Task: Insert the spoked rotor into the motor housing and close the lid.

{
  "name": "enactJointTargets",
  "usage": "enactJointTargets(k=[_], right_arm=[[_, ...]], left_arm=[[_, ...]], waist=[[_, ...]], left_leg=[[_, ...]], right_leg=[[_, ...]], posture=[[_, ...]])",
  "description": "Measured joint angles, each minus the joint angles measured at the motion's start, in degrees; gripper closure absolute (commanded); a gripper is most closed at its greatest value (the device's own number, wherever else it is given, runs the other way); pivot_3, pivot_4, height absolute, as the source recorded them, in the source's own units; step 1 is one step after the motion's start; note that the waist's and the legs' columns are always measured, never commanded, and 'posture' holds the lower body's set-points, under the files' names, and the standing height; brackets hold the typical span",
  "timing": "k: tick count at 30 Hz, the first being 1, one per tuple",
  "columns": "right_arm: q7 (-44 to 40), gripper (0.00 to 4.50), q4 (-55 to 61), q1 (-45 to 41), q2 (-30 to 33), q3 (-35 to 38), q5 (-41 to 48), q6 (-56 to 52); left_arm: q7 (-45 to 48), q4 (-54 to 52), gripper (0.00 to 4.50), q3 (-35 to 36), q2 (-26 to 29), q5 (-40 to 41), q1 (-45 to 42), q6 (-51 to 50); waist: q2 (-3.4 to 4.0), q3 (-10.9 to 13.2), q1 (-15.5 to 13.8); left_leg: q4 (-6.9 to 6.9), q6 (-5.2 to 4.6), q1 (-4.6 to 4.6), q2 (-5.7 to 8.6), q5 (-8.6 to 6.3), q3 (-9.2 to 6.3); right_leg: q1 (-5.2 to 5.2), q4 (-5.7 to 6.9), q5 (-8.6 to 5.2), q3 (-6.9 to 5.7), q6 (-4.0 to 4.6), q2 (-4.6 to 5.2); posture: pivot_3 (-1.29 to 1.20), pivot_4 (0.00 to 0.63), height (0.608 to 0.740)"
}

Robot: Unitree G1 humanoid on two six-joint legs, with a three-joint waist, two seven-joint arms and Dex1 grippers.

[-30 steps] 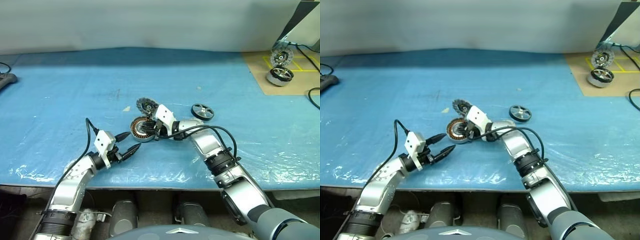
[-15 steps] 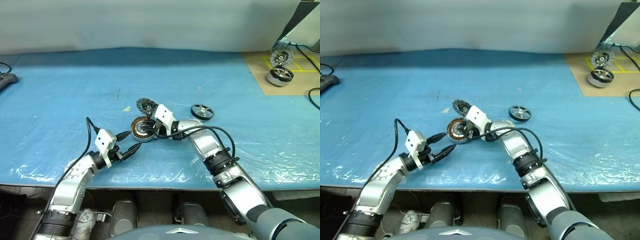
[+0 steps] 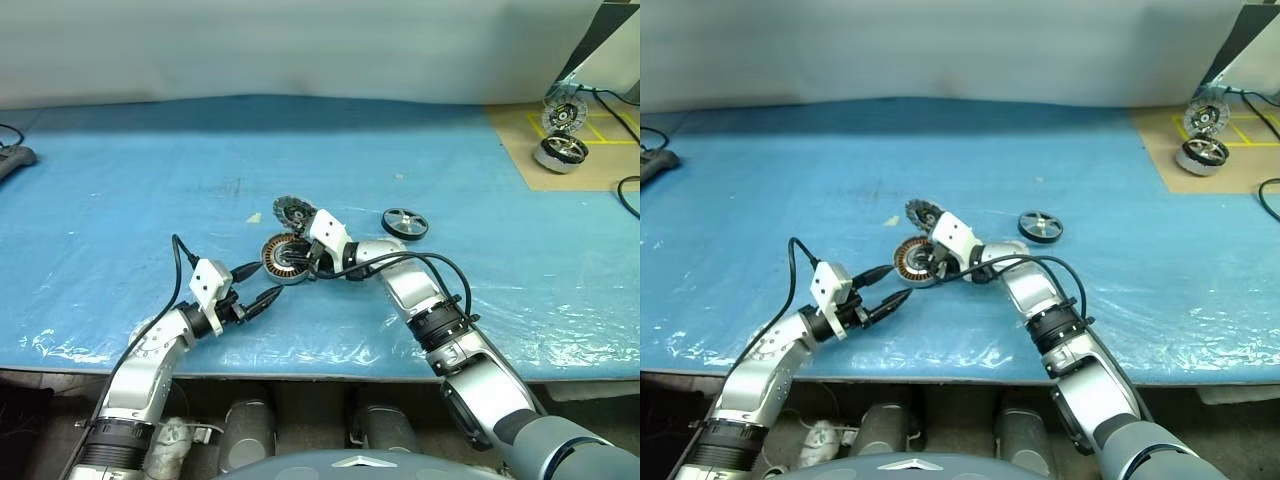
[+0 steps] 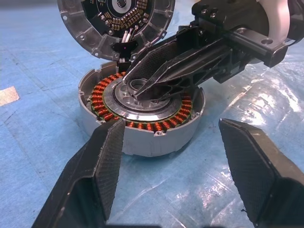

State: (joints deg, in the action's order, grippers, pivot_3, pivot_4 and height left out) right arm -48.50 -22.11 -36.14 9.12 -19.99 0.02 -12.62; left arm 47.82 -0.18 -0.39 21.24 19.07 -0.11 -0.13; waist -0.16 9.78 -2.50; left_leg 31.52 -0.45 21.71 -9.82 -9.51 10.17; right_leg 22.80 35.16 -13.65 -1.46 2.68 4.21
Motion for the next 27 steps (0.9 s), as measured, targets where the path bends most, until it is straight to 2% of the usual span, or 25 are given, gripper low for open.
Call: enactJointTargets(k=[3, 4, 11, 21, 24, 27], right_arm=[[-0.2, 3.94, -0.2, 0.0, 0.2, 0.0, 0.0, 0.1], [-0.1, 3.59, -0.2, 0.0, 0.2, -0.2, -0.1, 0.1], [0.0, 1.34, 0.6, 1.1, 0.4, -0.5, -0.4, 0.4], [-1.9, 1.34, 6.4, 2.5, 0.1, 4.1, 7.0, -9.2], [-1.7, 2.24, 9.6, 2.0, -0.8, 6.5, 10.0, -11.8], [-0.8, 3.35, 10.5, 0.4, -2.7, 8.0, 11.8, -13.1]], left_arm=[[1.2, 4.6, 1.10, 0.0, -0.5, -0.2, -1.0, 3.6], [1.9, 8.9, 1.10, 0.0, -0.6, -0.6, -1.6, 5.0], [5.2, 19.6, 1.10, 0.1, -1.9, -1.5, -5.7, 13.9], [8.5, 22.7, 1.10, 0.6, -1.4, 0.0, -6.3, 17.6], [8.9, 22.4, 1.10, 1.0, -1.0, 0.7, -6.4, 16.4], [8.9, 21.4, 1.10, 1.0, -0.5, 1.1, -6.6, 14.5]], waist=[[0.01, 0.0, 0.0], [0.03, 0.0, 0.0], [0.13, -0.1, -0.4], [0.16, -0.1, -0.4], [0.16, -0.1, -0.3], [0.16, -0.1, -0.3]], left_leg=[[0.00, 0.00, -0.16, 0.00, 0.00, 0.00], [-0.01, 0.00, -0.20, 0.00, 0.00, 0.00], [-0.23, 0.01, -0.61, 0.01, -0.01, -0.01], [-0.39, 0.01, -0.47, 0.00, 0.00, 0.03], [-0.43, 0.02, -0.48, -0.01, 0.00, 0.04], [-0.47, 0.02, -0.45, -0.01, 0.00, 0.04]], right_leg=[[-0.16, 0.00, 0.00, 0.00, 0.00, 0.00], [-0.18, 0.00, 0.00, 0.02, -0.01, 0.00], [-0.55, -0.15, -0.01, 0.02, -0.02, 0.01], [-0.40, -0.29, -0.01, 0.01, -0.01, 0.00], [-0.36, -0.28, -0.01, 0.01, -0.01, -0.01], [-0.30, -0.28, -0.01, 0.01, -0.01, -0.01]], posture=[[0.00, 0.150, 0.740], [0.00, 0.150, 0.740], [0.00, 0.150, 0.740], [0.00, 0.150, 0.740], [0.00, 0.150, 0.740], [0.00, 0.150, 0.740]])
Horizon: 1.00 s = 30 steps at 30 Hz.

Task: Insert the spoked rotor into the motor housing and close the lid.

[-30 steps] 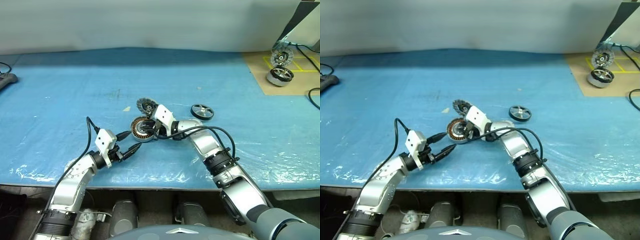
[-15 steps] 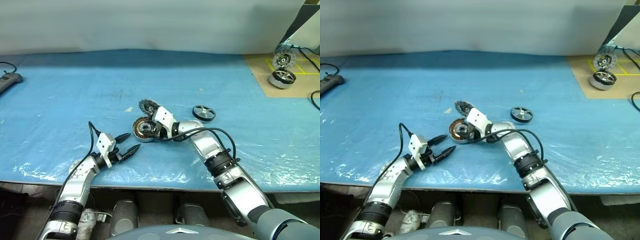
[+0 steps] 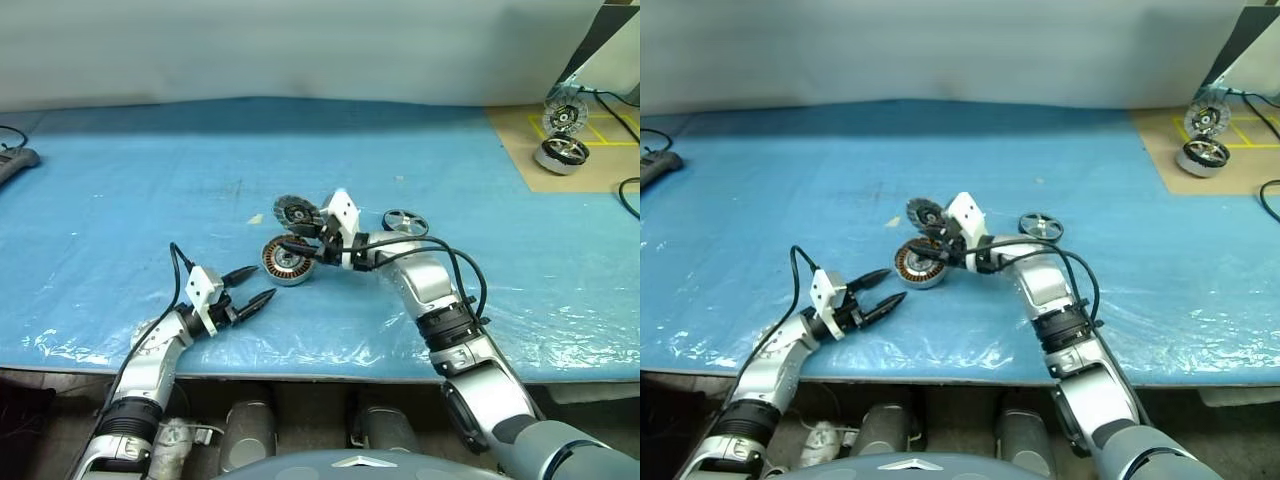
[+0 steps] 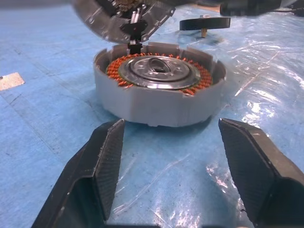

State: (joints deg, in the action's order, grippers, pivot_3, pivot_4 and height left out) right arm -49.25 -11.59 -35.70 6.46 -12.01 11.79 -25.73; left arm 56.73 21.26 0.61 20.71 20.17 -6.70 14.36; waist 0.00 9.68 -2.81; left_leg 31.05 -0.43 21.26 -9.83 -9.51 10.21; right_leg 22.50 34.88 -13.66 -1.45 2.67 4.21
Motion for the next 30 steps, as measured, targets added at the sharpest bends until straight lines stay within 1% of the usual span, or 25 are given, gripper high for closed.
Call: enactJointTargets(k=[3, 4, 7, 11, 20, 23, 27, 30], right_arm=[[0.9, 4.41, 0.3, -1.2, -1.9, 0.3, 1.2, -1.0], [1.0, 4.49, 0.4, -1.2, -1.9, -0.2, 0.9, -0.8], [1.6, 4.49, -0.4, -1.2, -1.1, -3.0, -1.5, 0.3], [2.2, 4.49, -3.4, -0.4, 0.3, -5.6, -4.6, 2.4], [2.7, 4.49, -7.1, 0.2, 1.4, -6.2, -5.6, 5.6], [3.2, 4.49, -9.1, -0.6, 1.2, -6.2, -6.4, 7.0], [3.4, 4.49, -8.8, -0.9, 0.5, -6.9, -7.5, 7.1], [4.3, 4.49, -9.8, -2.2, 0.6, -8.6, -10.1, 8.6]], left_arm=[[0.0, -0.4, 1.10, 0.0, 0.7, -0.2, -0.2, -0.3], [0.1, -0.6, 1.10, 0.0, 1.0, -0.3, -0.2, -0.1], [0.2, -1.9, 1.10, 0.7, 3.1, -0.1, 0.0, -1.0], [-0.2, -5.8, 1.10, 2.4, 5.3, 0.8, 0.1, -4.1], [-4.5, -17.4, 1.10, 2.1, 5.0, 1.3, 1.1, -13.1], [-5.3, -18.9, 1.10, 1.5, 4.8, 1.2, 1.3, -15.0], [-6.0, -19.8, 1.10, 1.5, 4.7, 1.2, 1.4, -15.9], [-6.2, -19.8, 1.10, 1.4, 4.5, 1.1, 1.5, -16.2]], waist=[[0.00, 0.0, 0.0], [0.00, 0.0, 0.0], [-0.06, 0.0, 0.1], [-0.10, 0.0, 0.1], [-0.14, 0.1, 0.3], [-0.14, 0.1, 0.4], [-0.14, 0.1, 0.4], [-0.15, 0.1, 0.5]], left_leg=[[0.00, 0.01, 0.22, 0.01, 0.01, 0.01], [0.00, 0.01, 0.31, 0.02, 0.01, 0.01], [0.04, 0.09, 0.75, 0.02, 0.06, 0.01], [0.05, 0.20, 0.87, 0.04, 0.13, 0.02], [0.15, 0.08, 0.82, 0.00, 0.06, 0.02], [0.17, 0.06, 0.80, 0.00, 0.05, 0.02], [0.21, 0.02, 0.80, 0.00, 0.03, 0.02], [0.22, 0.02, 0.76, 0.00, 0.03, 0.02]], right_leg=[[0.19, -0.05, 0.00, 0.00, 0.00, 0.00], [0.26, -0.07, 0.00, 0.00, 0.01, 0.00], [0.67, -0.05, 0.02, -0.04, 0.01, 0.00], [0.74, -0.07, 0.02, -0.06, 0.01, 0.00], [0.71, 0.01, 0.02, -0.06, 0.02, 0.00], [0.71, 0.05, 0.02, -0.06, 0.02, 0.00], [0.69, 0.06, 0.03, -0.05, 0.02, 0.00], [0.68, 0.11, 0.03, -0.05, 0.02, 0.00]], posture=[[0.00, 0.150, 0.740], [0.00, 0.150, 0.740], [0.00, 0.150, 0.740], [0.00, 0.150, 0.740], [0.00, 0.150, 0.740], [0.00, 0.150, 0.740], [0.00, 0.150, 0.740], [0.00, 0.150, 0.740]])
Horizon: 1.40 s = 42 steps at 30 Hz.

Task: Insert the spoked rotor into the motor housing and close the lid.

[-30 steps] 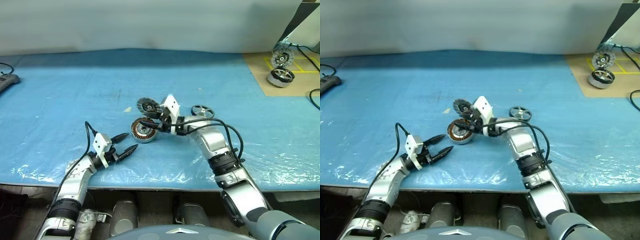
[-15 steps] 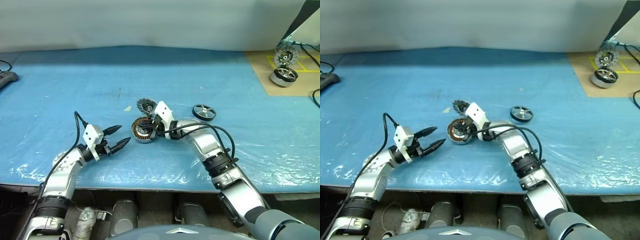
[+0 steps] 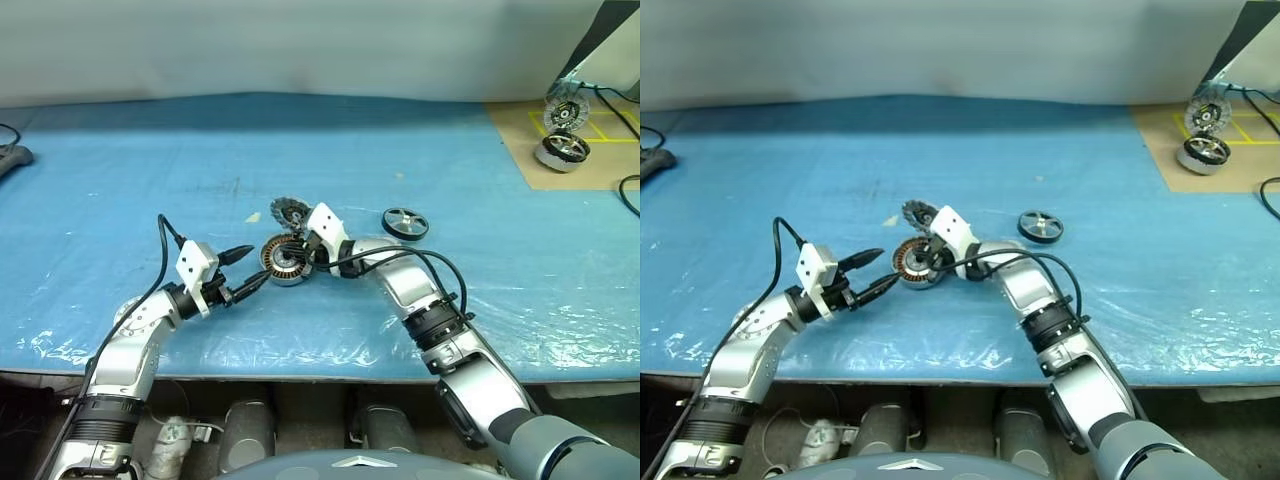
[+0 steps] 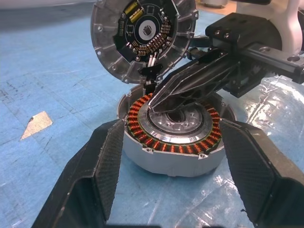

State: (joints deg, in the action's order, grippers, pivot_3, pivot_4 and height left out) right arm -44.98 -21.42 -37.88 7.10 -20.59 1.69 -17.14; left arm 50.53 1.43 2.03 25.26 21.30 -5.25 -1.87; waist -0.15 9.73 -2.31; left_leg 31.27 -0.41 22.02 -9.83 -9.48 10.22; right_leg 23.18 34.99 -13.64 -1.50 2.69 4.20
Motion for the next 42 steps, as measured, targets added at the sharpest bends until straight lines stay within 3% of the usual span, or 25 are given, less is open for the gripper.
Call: enactJointTargets(k=[11, 19, 27, 36, 42], right_arm=[[2.7, 4.49, -4.1, -3.4, 0.7, -5.4, -7.9, 2.8], [1.7, 4.49, 0.0, 0.0, 1.4, -3.0, -7.0, 4.3], [1.3, 4.49, 0.9, 0.3, -4.3, 8.8, 6.1, -0.3], [1.3, 4.49, -0.4, 0.4, -1.4, 2.0, 0.3, 0.4], [1.7, 4.49, -1.9, 0.2, -1.6, 1.9, -0.7, 2.2]], left_arm=[[-0.8, -0.6, 1.10, -0.4, -1.0, -0.2, 0.0, -0.7], [-2.2, -3.2, 1.10, -1.1, -1.0, -0.1, -0.7, -4.0], [-4.9, -6.7, 1.10, -2.5, -1.4, -0.1, -1.5, -8.5], [-5.9, -7.5, 1.10, -0.8, 0.7, 0.2, -3.9, -12.4], [-5.8, -6.7, 1.10, 0.8, 1.5, 0.3, -3.6, -13.0]], waist=[[0.03, 0.0, -0.4], [-0.06, -0.2, -0.8], [-0.07, -0.2, -0.2], [-0.07, -0.2, -0.1], [-0.07, -0.2, -0.1]], left_leg=[[-0.02, 0.02, -1.06, 0.02, -0.02, -0.02], [-0.18, 0.02, -0.80, 0.05, -0.01, -0.01], [0.01, -0.01, 0.04, 0.02, 0.01, -0.02], [0.01, 0.01, 0.02, 0.00, 0.01, -0.02], [0.02, 0.01, 0.02, 0.01, 0.01, -0.02]], right_leg=[[-1.03, 0.00, -0.07, 0.06, -0.10, 0.01], [-0.87, -0.22, -0.05, 0.07, -0.05, 0.01], [-0.07, -0.07, -0.01, 0.02, -0.02, 0.00], [-0.07, -0.08, -0.01, -0.04, -0.01, 0.00], [-0.09, -0.08, -0.01, -0.03, -0.02, 0.00]], posture=[[0.00, 0.150, 0.740], [0.00, 0.150, 0.740], [0.00, 0.150, 0.740], [0.00, 0.150, 0.740], [0.00, 0.150, 0.740]])
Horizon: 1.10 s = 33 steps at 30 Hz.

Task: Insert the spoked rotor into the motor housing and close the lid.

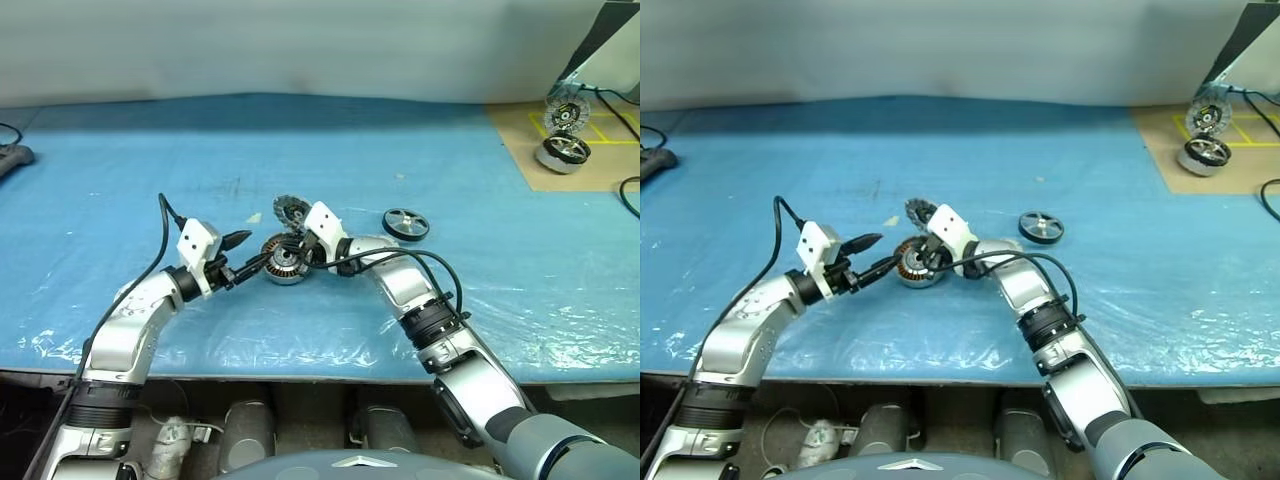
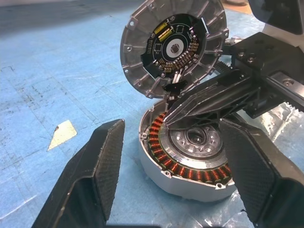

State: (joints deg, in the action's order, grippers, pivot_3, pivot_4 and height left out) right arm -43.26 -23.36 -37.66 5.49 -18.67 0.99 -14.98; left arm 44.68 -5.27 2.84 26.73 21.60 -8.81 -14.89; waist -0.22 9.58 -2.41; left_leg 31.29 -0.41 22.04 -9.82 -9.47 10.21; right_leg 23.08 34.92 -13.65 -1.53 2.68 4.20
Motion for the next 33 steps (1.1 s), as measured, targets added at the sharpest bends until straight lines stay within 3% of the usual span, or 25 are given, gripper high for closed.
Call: enactJointTargets(k=[6, 12, 15, 18, 26, 33], right_arm=[[1.0, 4.49, -2.3, -1.5, 0.9, -2.3, -3.2, 2.7], [2.7, 4.49, -2.6, -2.2, 2.4, -6.1, -8.5, 6.2], [2.7, 4.49, -2.6, -2.0, 2.7, -6.4, -9.6, 6.7], [2.2, 4.49, -2.6, -1.7, 2.7, -6.4, -9.7, 6.7], [-0.3, 4.49, -1.9, -2.2, 2.9, -6.3, -9.7, 1.8], [1.0, 4.49, -1.8, -2.2, 3.0, -6.9, -10.3, -1.5]], left_arm=[[-1.0, -1.1, 1.10, -0.3, -0.6, -0.2, 1.7, 0.0], [-1.2, -1.7, 1.10, -0.5, -0.8, -0.2, 2.4, 0.0], [-1.0, -1.7, 1.10, -0.5, -0.8, -0.2, 2.4, 0.1], [-0.9, -1.7, 1.10, -0.5, -0.8, -0.2, 2.4, 0.1], [-0.9, -1.3, 1.10, -0.8, -1.4, -0.3, 2.1, 0.8], [-0.2, 0.3, 1.10, -0.9, -1.8, -0.4, 1.8, 2.0]], waist=[[-0.01, 0.0, 0.0], [-0.01, 0.0, -0.1], [-0.01, 0.0, -0.1], [-0.01, -0.1, -0.1], [0.01, -0.8, -0.1], [0.08, -1.0, -0.5]], left_leg=[[0.06, 0.00, -0.12, 0.00, 0.00, 0.00], [0.00, 0.01, -1.07, -0.01, -0.02, -0.01], [0.00, 0.01, -1.10, 0.00, -0.02, -0.01], [0.00, 0.01, -1.10, 0.00, -0.02, -0.01], [-0.12, 0.01, -1.16, 0.03, -0.03, -0.01], [-0.32, 0.03, -2.21, 0.11, -0.06, -0.07]], right_leg=[[-0.14, 0.06, 0.00, 0.00, 0.00, 0.00], [-0.98, 0.04, -0.04, 0.06, -0.06, 0.01], [-1.00, 0.04, -0.19, 0.09, -0.32, 0.01], [-1.00, 0.04, -0.04, 0.09, -0.06, 0.00], [-1.06, -0.10, -0.04, 0.09, -0.05, 0.01], [-1.72, -0.26, -0.39, 0.18, -0.64, 0.02]], posture=[[0.00, 0.150, 0.740], [0.00, 0.150, 0.740], [0.00, 0.150, 0.740], [0.00, 0.150, 0.740], [0.00, 0.150, 0.740], [0.00, 0.150, 0.740]])
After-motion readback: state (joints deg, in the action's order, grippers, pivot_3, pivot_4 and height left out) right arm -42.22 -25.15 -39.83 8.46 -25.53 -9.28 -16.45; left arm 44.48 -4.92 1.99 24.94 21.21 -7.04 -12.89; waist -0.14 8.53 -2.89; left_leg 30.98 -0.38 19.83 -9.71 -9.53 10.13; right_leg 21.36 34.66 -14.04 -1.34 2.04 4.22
